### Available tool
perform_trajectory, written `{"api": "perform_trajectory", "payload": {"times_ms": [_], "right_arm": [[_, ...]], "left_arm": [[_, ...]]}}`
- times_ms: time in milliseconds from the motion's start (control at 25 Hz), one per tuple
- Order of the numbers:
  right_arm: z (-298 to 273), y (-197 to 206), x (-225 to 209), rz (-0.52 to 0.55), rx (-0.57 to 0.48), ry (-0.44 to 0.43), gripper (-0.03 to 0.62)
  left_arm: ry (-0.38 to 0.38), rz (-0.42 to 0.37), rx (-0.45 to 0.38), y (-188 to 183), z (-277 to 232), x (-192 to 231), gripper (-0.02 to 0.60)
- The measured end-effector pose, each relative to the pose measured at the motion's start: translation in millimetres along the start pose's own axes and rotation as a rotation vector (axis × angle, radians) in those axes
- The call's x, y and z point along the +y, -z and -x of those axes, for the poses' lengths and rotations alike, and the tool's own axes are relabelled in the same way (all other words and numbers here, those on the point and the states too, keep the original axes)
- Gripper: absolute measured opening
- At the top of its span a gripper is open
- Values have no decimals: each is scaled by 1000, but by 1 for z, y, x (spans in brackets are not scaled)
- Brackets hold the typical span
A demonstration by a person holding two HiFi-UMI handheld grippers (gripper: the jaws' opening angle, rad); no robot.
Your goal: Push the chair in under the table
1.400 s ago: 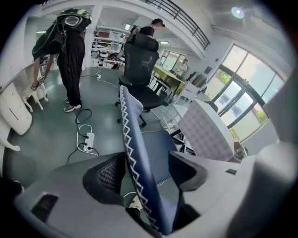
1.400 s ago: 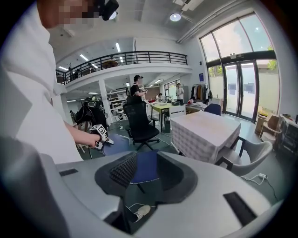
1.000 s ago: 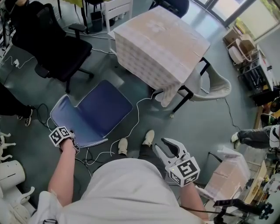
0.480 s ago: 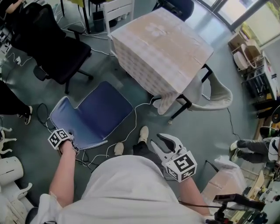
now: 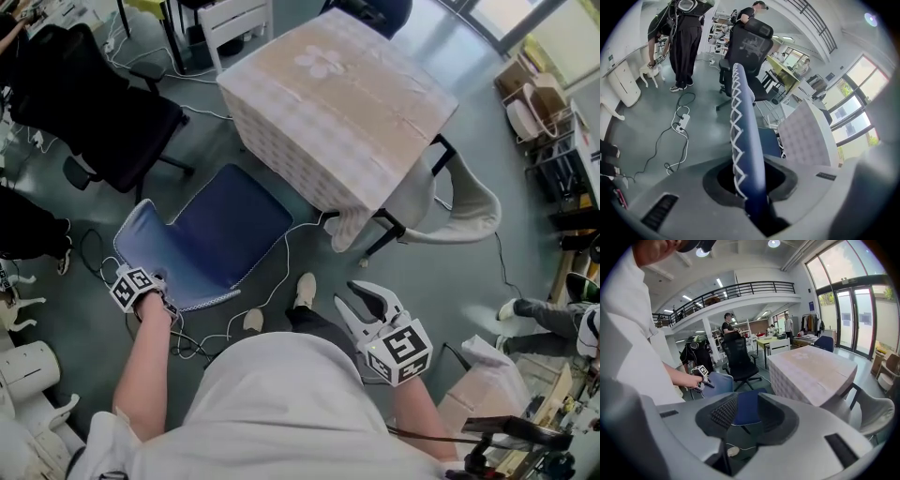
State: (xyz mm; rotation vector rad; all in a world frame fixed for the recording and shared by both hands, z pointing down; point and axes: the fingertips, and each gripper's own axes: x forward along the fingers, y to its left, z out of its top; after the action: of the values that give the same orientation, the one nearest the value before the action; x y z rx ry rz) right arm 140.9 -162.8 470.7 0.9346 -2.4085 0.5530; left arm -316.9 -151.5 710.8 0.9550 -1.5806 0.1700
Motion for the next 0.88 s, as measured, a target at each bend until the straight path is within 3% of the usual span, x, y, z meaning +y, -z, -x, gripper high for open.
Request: {"api": "perform_trajectory", "payload": {"times_ms": [880], "right_arm": [[36, 18, -94, -98, 0, 30, 138]], "left_arm": [[39, 27, 0, -5, -70, -165, 84]]}}
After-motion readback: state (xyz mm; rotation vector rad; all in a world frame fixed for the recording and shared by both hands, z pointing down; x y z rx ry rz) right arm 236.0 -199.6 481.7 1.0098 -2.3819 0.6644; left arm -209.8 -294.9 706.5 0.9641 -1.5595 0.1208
